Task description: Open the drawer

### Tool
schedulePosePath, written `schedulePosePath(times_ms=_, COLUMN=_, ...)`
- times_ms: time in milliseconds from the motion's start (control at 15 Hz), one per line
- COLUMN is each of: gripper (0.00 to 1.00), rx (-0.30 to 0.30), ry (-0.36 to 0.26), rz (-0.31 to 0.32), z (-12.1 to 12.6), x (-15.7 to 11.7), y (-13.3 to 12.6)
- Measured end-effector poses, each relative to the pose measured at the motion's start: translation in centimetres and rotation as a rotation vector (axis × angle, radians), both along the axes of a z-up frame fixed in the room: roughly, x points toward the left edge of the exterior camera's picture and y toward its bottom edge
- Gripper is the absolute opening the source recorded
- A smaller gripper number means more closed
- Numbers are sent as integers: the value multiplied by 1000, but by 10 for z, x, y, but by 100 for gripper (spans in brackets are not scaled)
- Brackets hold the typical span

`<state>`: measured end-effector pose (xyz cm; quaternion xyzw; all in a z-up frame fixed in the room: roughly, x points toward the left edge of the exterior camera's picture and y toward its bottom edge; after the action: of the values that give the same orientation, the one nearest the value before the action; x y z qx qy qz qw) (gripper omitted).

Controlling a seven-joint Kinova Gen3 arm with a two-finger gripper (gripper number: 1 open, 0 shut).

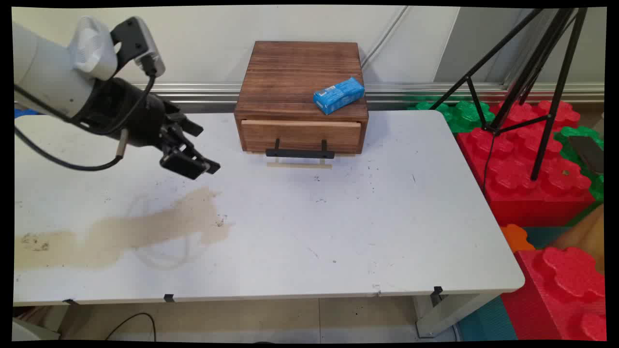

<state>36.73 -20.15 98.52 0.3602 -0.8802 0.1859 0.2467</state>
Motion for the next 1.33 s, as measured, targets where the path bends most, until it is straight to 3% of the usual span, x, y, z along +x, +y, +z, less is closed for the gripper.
schedulePosePath(times_ms=600, gripper=100, rx=-28, ry=-1, rz=8, z=8, x=-42, y=-47)
schedulePosePath(times_ms=1333, gripper=100, rx=-5, ry=-70, rz=-29, z=-20, x=-87, y=-114)
